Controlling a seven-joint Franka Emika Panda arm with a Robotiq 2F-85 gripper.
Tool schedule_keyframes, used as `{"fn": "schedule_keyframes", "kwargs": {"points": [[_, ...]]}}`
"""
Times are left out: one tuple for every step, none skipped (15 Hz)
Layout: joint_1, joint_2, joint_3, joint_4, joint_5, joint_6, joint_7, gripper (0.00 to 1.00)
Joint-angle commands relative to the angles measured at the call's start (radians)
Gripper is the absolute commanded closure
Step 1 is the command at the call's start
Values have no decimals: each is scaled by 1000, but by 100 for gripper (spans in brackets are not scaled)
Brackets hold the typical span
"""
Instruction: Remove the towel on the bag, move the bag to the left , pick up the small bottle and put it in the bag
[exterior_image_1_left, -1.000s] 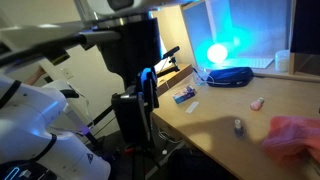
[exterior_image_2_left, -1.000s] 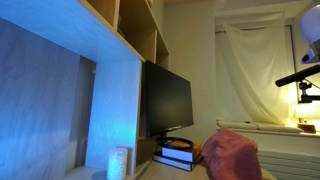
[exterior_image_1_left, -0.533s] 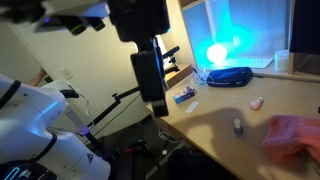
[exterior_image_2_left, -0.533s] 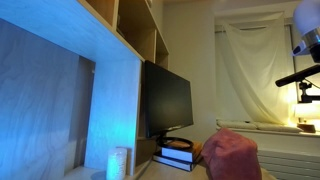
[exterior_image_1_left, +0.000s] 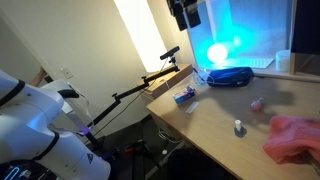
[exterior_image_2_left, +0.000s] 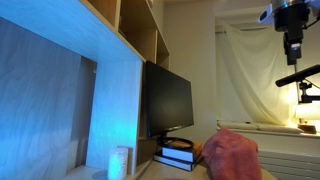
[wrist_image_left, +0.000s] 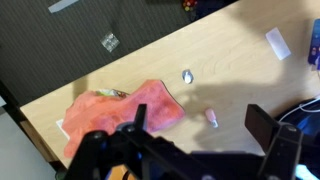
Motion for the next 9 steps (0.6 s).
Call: {"fn": "schedule_keyframes", "kwargs": {"points": [[12, 177, 12, 206, 1, -2, 70, 0], [14, 220, 14, 246, -15, 8, 104, 0], [16, 274, 12, 294, -27, 1, 127, 0], [19, 324, 9, 338, -40, -10, 153, 0], [23, 378, 5, 381, -55, -25, 178, 0], [29, 429, 0, 416, -76, -35, 211, 0], [35, 479, -7, 446, -100, -43, 245, 0], [38, 525, -13, 480, -104, -62, 256, 0], [44, 567, -23, 501, -123, -64, 282, 0]]}}
